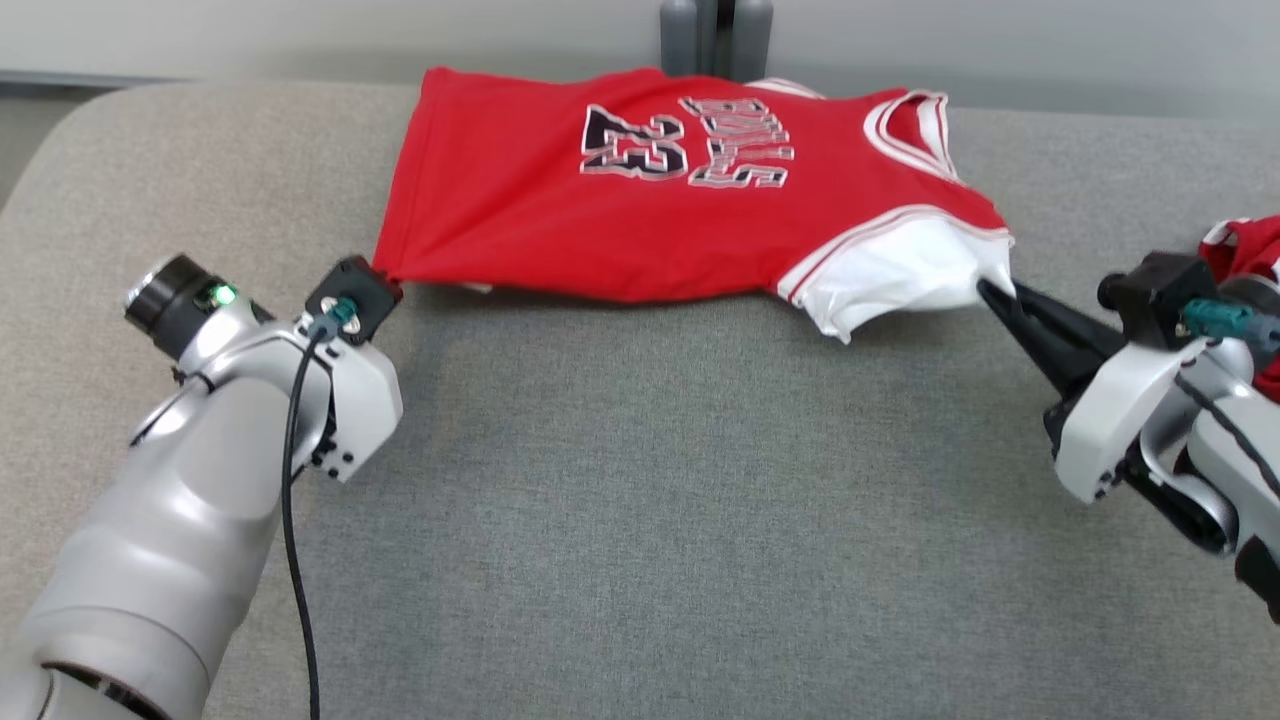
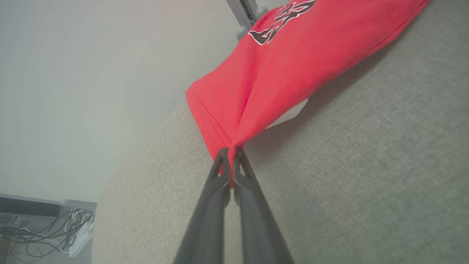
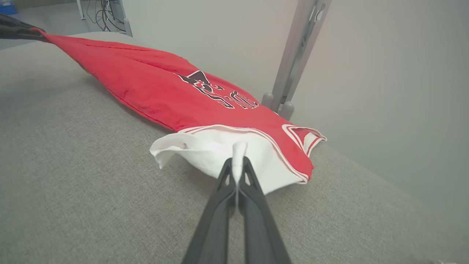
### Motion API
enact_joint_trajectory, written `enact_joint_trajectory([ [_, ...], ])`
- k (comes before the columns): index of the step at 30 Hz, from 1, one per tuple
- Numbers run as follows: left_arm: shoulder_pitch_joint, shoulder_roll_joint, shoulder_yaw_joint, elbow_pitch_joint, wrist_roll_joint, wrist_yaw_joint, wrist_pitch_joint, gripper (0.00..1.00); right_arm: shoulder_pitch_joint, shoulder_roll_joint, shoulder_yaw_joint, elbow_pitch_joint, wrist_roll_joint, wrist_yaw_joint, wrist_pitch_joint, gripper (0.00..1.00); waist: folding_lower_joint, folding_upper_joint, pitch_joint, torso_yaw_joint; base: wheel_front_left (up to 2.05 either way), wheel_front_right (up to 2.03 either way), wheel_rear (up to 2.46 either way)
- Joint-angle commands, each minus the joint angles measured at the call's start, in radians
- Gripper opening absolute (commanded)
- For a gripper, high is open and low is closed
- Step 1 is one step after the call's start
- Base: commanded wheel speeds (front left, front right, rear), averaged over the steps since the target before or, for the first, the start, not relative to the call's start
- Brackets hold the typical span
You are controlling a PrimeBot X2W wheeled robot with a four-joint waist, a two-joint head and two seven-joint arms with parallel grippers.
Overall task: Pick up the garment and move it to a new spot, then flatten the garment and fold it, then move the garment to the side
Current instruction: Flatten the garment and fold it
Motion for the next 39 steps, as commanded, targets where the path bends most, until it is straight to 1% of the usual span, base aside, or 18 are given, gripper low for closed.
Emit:
enact_joint_trajectory([
  [1,0.013,0.006,-0.003,0.004,0.001,-0.001,-0.002,0.00,0.015,-0.011,0.009,0.007,0.013,0.000,-0.003,0.00,-0.0001,0.0000,-0.028,-0.001,0.00,0.00,0.00],
  [4,0.064,0.004,-0.028,0.007,-0.011,-0.002,-0.002,0.00,0.026,-0.020,0.071,0.006,0.091,0.000,0.005,0.00,-0.0001,0.0000,-0.061,0.000,0.00,0.00,0.00],
  [7,0.106,0.003,-0.061,0.000,-0.026,-0.003,-0.002,0.00,0.042,-0.033,0.106,-0.010,0.147,0.000,0.021,0.00,-0.0001,0.0000,-0.085,0.002,0.00,0.00,0.00],
  [10,0.145,0.008,-0.090,-0.012,-0.054,-0.003,-0.003,0.00,0.053,-0.042,0.120,-0.034,0.182,0.000,0.036,0.00,-0.0001,0.0000,-0.099,0.004,0.00,0.00,0.00],
  [13,0.139,0.022,-0.108,-0.036,-0.087,-0.003,-0.002,0.00,0.040,-0.054,0.127,-0.066,0.223,0.000,0.053,0.00,-0.0001,0.0000,-0.076,0.007,0.00,0.00,0.00],
  [21,0.173,0.055,-0.181,-0.078,-0.130,-0.004,-0.002,0.00,0.091,-0.096,0.131,-0.161,0.287,0.000,0.119,0.00,-0.0001,0.0000,-0.093,0.021,0.00,0.00,0.00],
  [28,0.208,0.081,-0.220,-0.115,-0.156,-0.003,-0.003,0.00,0.135,-0.134,0.132,-0.244,0.359,0.000,0.214,0.00,-0.0001,0.0000,-0.114,0.022,0.00,0.00,0.00],
  [34,0.236,0.115,-0.261,-0.148,-0.143,-0.003,-0.003,0.00,0.177,-0.178,0.132,-0.315,0.461,0.000,0.346,0.00,-0.0001,0.0000,-0.120,0.019,0.00,0.00,0.00],
  [39,0.265,0.145,-0.275,-0.178,-0.142,-0.001,-0.004,0.00,0.199,-0.210,0.133,-0.361,0.541,0.000,0.434,0.00,-0.0001,0.0000,-0.129,0.017,0.00,0.00,0.00],
])
